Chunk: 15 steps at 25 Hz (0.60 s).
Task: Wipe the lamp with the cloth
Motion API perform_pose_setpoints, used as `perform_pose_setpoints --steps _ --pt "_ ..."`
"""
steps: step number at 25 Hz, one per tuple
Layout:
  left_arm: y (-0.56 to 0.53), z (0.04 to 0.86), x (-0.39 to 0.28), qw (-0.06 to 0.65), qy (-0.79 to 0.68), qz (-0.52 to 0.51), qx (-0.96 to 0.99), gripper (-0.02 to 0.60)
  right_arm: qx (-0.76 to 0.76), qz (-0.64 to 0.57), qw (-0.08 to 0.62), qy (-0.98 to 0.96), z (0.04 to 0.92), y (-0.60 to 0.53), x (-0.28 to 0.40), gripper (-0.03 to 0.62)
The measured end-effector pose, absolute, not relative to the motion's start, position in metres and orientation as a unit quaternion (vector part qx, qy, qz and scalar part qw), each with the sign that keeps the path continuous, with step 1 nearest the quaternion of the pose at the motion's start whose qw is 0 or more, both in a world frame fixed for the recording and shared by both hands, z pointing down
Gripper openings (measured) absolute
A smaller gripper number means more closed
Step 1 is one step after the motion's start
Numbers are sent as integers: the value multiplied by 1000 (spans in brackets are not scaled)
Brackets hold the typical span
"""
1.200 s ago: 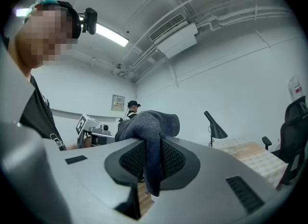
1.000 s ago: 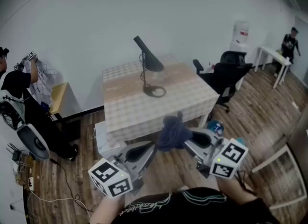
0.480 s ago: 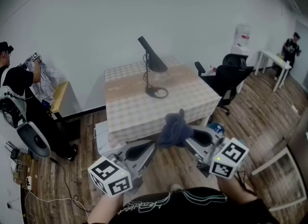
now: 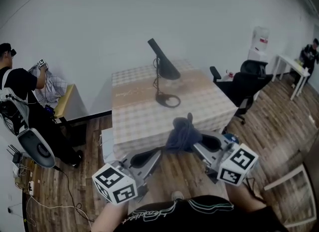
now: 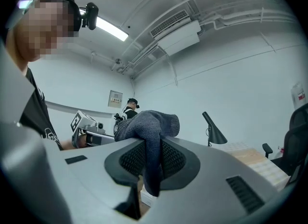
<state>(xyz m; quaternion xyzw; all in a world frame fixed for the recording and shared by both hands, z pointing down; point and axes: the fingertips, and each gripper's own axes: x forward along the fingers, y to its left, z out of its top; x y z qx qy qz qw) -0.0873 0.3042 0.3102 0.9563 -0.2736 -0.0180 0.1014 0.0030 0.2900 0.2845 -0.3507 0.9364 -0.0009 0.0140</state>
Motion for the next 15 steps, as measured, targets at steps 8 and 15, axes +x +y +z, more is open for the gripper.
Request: perform_pose_setpoints --steps 8,15 --pt "202 315 -74 110 -295 -18 949 -2 -339 -3 -4 941 295 187 16 57" --pt "112 317 -50 107 -304 1 947 -2 -353 32 -36 934 296 98 39 57"
